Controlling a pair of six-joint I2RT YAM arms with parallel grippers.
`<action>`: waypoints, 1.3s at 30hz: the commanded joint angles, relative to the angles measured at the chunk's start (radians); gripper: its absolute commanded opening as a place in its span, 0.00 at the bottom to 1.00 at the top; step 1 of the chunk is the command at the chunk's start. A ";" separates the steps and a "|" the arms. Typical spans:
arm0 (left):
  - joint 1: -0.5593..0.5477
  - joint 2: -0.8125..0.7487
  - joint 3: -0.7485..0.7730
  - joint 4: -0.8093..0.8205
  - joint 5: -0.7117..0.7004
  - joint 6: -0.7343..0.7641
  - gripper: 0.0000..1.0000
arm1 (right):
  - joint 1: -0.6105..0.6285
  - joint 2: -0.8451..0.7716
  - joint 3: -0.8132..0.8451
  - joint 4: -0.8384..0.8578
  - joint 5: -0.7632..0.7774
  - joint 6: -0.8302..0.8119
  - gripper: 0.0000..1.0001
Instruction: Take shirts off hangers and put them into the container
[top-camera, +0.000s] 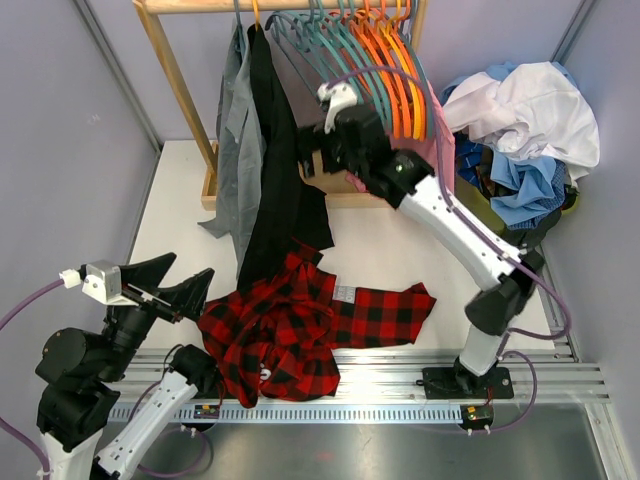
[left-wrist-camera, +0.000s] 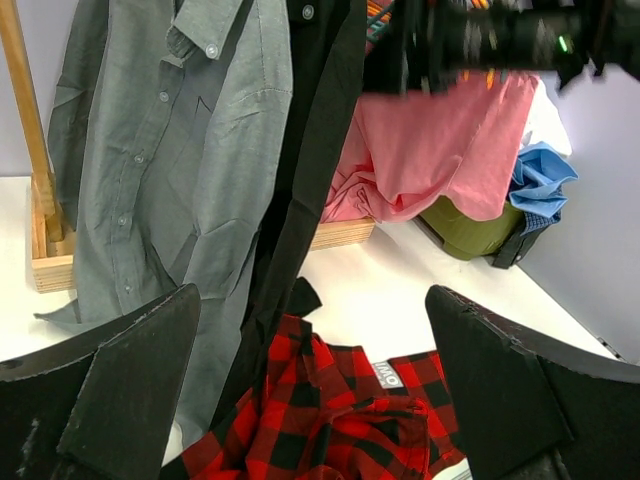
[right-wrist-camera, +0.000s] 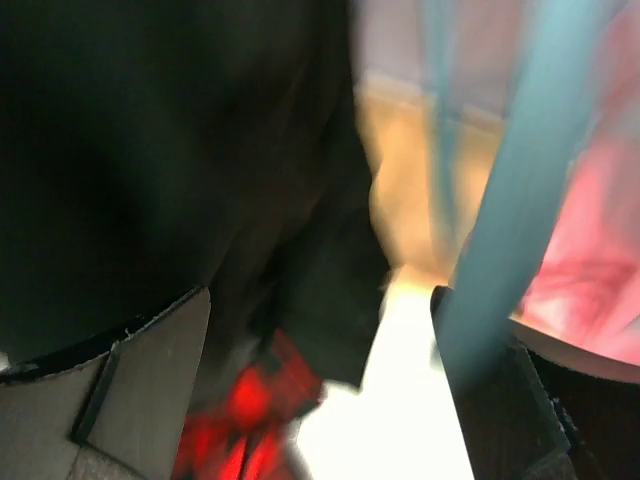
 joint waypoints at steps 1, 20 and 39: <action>0.001 -0.013 -0.006 0.024 0.013 -0.012 0.99 | 0.175 -0.221 -0.215 0.124 0.019 -0.012 0.99; 0.001 -0.036 -0.044 0.013 0.026 -0.050 0.99 | 0.826 0.042 -0.750 0.342 0.112 0.565 1.00; 0.001 -0.045 -0.044 -0.007 0.029 -0.046 0.99 | 0.668 0.183 -0.959 0.086 0.285 1.004 0.00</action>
